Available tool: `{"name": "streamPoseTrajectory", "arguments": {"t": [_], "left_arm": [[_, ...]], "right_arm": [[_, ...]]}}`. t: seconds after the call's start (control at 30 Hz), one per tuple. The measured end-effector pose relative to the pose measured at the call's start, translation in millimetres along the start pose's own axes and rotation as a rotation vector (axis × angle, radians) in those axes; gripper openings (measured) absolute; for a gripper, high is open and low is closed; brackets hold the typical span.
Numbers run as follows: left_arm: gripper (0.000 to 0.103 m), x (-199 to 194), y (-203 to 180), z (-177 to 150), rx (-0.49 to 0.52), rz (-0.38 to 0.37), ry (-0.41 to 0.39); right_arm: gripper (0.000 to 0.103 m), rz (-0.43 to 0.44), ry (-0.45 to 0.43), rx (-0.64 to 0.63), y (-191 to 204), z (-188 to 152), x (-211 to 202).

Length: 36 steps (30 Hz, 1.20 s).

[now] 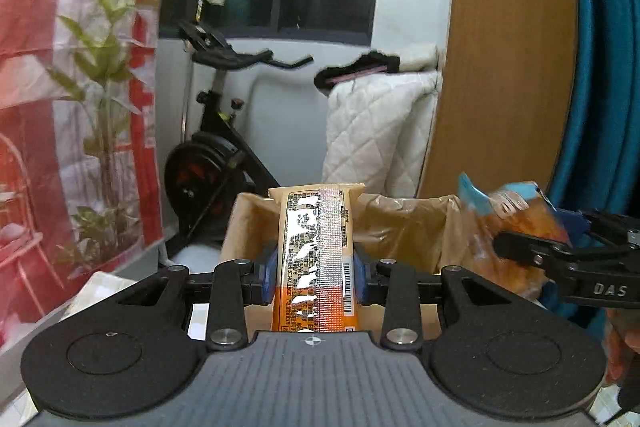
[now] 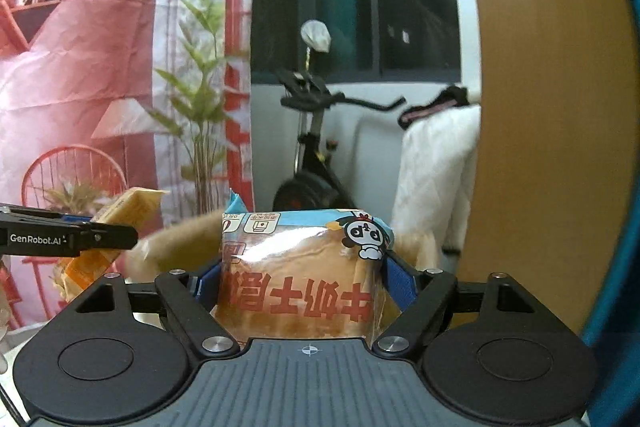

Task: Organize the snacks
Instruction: 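Carry the bar and bread bun bag over the box and open both tools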

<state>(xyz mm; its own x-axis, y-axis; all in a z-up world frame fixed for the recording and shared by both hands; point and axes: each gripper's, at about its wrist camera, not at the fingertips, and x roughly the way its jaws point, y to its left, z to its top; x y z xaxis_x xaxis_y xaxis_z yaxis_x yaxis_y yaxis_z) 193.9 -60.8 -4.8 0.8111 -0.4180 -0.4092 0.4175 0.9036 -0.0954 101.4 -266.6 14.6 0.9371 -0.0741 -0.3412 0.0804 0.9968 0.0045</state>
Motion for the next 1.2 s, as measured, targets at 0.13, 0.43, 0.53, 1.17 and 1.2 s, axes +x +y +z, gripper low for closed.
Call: {"name": "streamPoseTrajectory", "arguments": {"t": [0.13,0.43,0.53,1.17,1.2], "left_arm": [[0.038,39.9,-2.3,19.2,0.002,0.024,0.04],[0.038,86.1,9.1,14.9,-0.008,0.061,0.114],[0.038,88.0,13.3,8.6,-0.005,0.057,0.126],[0.091,12.0,25.4,28.3,0.017,0.058,0.035],[0.091,5.6,25.7,28.1,0.011,0.061,0.032]], "right_arm": [[0.077,-0.022,0.005,-0.01,-15.8,15.6,39.5],[0.077,-0.033,0.079,-0.055,-12.3,0.1,93.1],[0.078,-0.032,0.103,-0.067,-8.9,-6.7,104.9],[0.102,-0.068,0.051,0.096,-21.1,15.0,46.5],[0.102,-0.076,0.046,0.099,-18.8,16.0,40.5]]}}
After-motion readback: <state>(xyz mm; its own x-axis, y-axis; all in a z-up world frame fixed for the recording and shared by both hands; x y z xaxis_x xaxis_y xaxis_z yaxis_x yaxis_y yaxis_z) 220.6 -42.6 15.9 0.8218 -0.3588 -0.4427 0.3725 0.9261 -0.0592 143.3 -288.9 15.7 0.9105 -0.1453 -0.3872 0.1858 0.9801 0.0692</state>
